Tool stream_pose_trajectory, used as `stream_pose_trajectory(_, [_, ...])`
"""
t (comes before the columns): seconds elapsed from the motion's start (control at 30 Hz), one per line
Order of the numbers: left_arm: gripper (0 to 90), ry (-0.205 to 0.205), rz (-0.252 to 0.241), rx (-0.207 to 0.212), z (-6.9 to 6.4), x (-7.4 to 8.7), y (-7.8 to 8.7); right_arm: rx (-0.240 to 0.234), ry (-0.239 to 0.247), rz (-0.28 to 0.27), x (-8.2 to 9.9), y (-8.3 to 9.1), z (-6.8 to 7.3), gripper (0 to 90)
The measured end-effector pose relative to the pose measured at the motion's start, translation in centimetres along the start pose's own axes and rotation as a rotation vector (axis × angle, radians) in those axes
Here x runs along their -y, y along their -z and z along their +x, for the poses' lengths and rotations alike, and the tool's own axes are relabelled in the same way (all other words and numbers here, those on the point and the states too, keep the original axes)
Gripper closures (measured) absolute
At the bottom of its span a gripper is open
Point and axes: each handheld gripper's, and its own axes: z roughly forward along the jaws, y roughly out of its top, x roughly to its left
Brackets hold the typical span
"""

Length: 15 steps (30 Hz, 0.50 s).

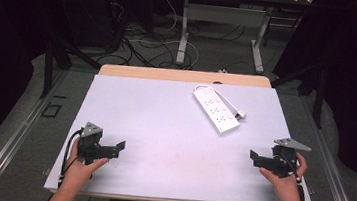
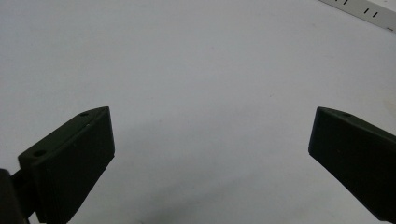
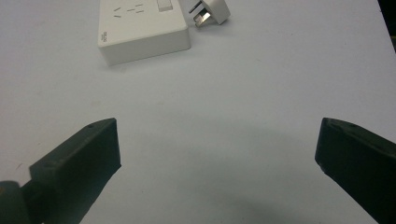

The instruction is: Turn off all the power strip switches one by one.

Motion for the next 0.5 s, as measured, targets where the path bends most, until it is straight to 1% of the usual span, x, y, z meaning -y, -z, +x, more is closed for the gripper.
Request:
stream_pose_trajectory(0.03, [0.2,0.010,0.004,0.002,-0.1,0.0,0.2,0.001,0.001,0.003,-0.1,-0.1,0.1,0.0])
stream_pose_trajectory(0.13, [0.2,0.009,-0.002,0.000,0.0,0.0,0.2,-0.003,0.007,-0.001,-0.4,-0.2,0.3,0.0])
stream_pose_trajectory(0.17, [0.2,0.010,-0.004,-0.001,0.0,0.0,0.3,-0.002,0.018,0.010,-0.7,-0.4,0.6,0.0])
stream_pose_trajectory(0.2, [0.2,0.010,-0.006,-0.003,0.1,0.0,0.4,0.003,0.022,0.015,-0.9,-0.4,0.7,0.0])
stream_pose_trajectory(0.23, [0.2,0.010,-0.006,-0.003,0.1,0.0,0.4,-0.003,0.021,0.014,-1.0,-0.6,0.9,0.0])
stream_pose_trajectory(0.3, [0.4,0.022,-0.005,-0.002,0.1,-0.1,0.5,-0.008,0.033,0.009,-1.4,-0.9,1.1,0.0])
stream_pose_trajectory(0.37, [0.5,0.019,-0.006,-0.006,0.0,-0.1,0.6,-0.013,0.041,0.012,-1.8,-1.2,1.5,0.0])
stream_pose_trajectory(0.43, [0.6,0.017,-0.002,-0.006,-0.1,-0.1,0.6,-0.014,0.066,0.008,-2.4,-1.4,1.9,0.0])
stream_pose_trajectory(0.5, [0.8,0.010,-0.011,-0.012,-0.2,0.0,0.6,-0.012,0.079,0.003,-3.0,-1.6,2.4,0.7])
